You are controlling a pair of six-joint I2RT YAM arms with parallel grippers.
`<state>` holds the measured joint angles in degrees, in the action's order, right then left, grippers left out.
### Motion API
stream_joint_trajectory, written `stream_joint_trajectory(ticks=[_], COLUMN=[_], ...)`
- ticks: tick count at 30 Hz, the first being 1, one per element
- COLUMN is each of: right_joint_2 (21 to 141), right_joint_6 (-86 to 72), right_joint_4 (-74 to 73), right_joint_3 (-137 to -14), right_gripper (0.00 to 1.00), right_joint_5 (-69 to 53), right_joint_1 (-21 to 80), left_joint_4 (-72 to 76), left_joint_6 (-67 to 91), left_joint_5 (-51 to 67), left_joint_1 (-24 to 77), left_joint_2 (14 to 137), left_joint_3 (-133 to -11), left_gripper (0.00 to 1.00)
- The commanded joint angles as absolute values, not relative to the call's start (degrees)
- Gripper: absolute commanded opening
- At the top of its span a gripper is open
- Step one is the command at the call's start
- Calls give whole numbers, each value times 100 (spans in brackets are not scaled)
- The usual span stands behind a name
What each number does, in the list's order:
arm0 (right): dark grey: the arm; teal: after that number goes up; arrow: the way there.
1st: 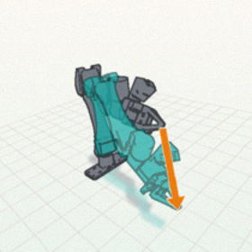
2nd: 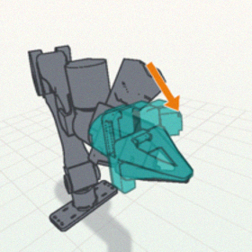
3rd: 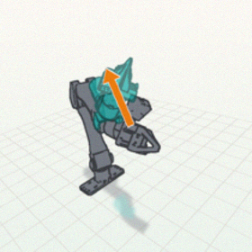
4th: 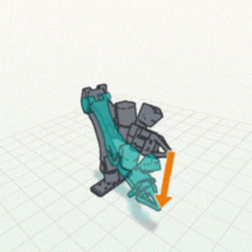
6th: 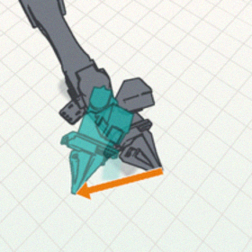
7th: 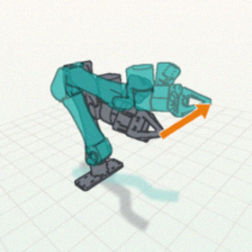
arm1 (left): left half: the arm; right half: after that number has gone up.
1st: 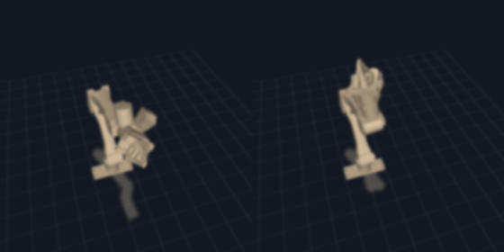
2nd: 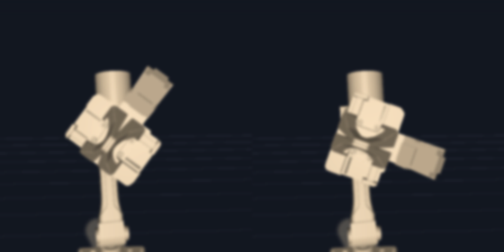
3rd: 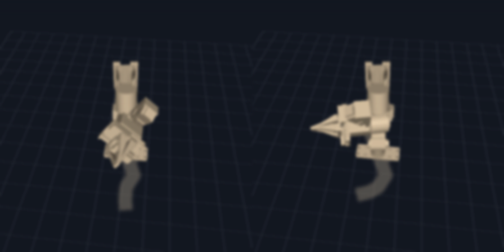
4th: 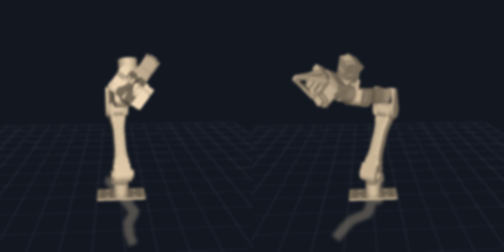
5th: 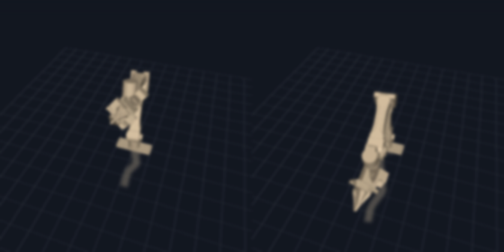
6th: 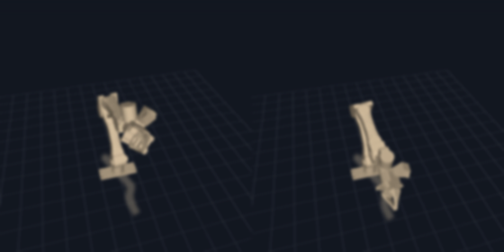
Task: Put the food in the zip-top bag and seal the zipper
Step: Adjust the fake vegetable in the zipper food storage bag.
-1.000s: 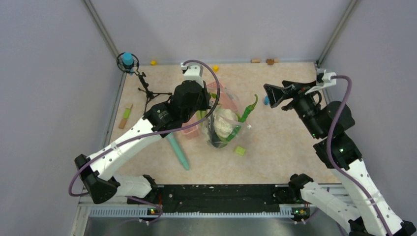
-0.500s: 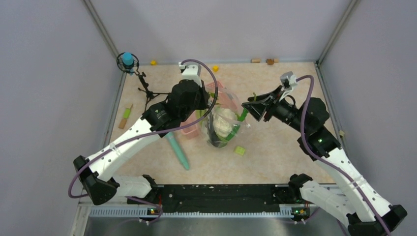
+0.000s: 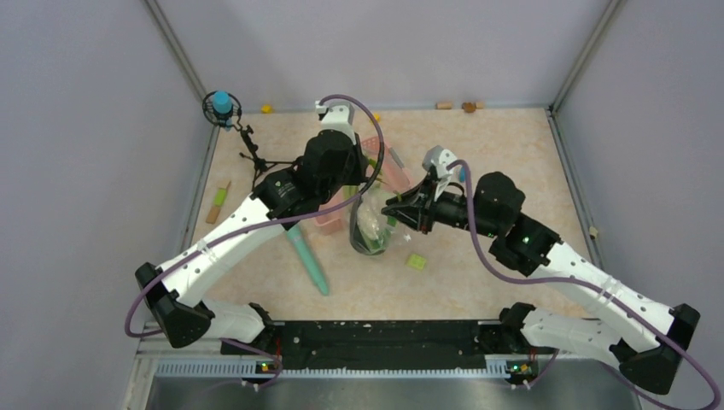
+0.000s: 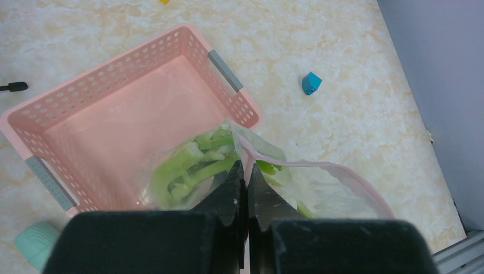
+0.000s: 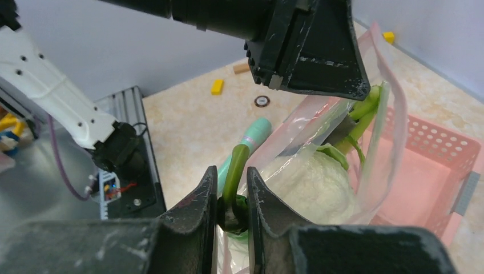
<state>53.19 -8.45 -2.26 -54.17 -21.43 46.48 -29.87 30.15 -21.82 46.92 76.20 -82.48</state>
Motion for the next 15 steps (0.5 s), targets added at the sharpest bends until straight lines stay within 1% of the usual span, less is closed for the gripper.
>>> stream_joint_trajectory(ticks=[1,4,6,11,15], right_joint_2=[5747,6007,6205,6503,6433], right_joint_6=[180,316,369,580,627], right_joint_4=[-891,-1039,-1212,-1507,-1597], right_joint_3=[-5691,-5695,-5715,-5692,-5505], right_gripper=[0,0,0,0,0], right_joint_5=[-1039,-193,159,394,350], right_joint_1=[5124,5312,5407,5738,5856], left_joint_4=[-2659,-2660,-2632,-2596,-2563], left_joint_6=[3226,3287,3309,3314,3336], left_joint_5=[-2244,-2282,-2309,-2384,-2363], left_joint_1=[4641,4626,4623,4593,4554], left_joint_2=[7646,7603,7566,7517,7475], left_joint_3=[-8672,-8666,-8651,-8666,-8634], left_gripper=[0,0,0,0,0])
